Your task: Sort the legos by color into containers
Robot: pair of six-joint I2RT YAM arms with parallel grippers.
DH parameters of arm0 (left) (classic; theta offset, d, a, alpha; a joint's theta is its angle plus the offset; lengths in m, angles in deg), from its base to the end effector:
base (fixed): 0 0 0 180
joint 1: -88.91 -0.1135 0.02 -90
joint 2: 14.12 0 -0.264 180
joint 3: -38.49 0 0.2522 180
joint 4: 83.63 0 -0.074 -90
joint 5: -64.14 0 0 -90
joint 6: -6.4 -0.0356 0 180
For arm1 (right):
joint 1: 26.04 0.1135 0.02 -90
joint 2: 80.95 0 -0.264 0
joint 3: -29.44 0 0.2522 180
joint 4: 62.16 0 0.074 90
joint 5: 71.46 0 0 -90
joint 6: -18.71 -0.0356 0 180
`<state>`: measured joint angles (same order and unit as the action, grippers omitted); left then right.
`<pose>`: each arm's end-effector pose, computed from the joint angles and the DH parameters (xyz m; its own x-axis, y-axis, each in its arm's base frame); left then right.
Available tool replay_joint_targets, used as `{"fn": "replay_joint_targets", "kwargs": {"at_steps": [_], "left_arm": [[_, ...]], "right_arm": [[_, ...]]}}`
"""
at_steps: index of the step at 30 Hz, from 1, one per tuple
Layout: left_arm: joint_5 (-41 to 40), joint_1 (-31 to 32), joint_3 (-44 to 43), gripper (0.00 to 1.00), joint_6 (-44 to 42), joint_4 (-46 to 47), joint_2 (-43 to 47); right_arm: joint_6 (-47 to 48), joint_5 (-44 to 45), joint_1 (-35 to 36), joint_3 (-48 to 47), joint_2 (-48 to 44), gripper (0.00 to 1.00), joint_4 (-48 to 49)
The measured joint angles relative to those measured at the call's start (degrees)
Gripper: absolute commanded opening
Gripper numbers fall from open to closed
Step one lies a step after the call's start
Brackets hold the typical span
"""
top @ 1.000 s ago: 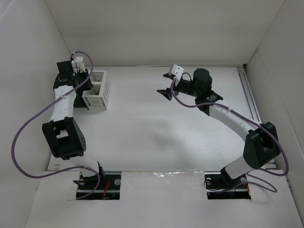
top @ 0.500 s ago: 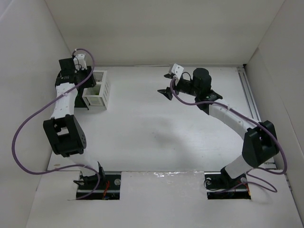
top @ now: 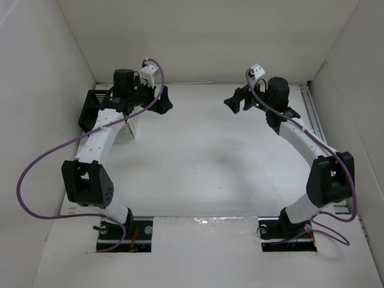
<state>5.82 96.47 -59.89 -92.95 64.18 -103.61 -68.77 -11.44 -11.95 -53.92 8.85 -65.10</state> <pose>0.3570 -0.0662 0.3752 -0.2910 0.1781 -0.9400 0.6460 0.7613 -0.0558 0.3576 0.1081 0.3321 -0.1276 -0.0713 -0.9893 -0.6953 0.7177 0.0380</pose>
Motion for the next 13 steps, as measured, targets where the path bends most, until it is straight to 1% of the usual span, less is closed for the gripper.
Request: {"fn": "replay_joint_targets", "kwargs": {"at_steps": [4,9,13], "left_arm": [[0.2,0.6,1.9,1.0,0.7,0.2,-1.0],[-0.6,-0.2,1.8,1.0,2.5,0.8,-6.2],[-1.0,-0.2,1.8,1.0,3.5,1.3,-10.2]], "right_arm": [[-1.8,0.1,-3.7,-0.5,0.2,0.87,-5.7],[-2.6,1.7,-9.1,2.4,0.2,0.9,-7.6],[-2.9,3.0,-11.4,5.5,0.2,0.91,-9.8]]}}
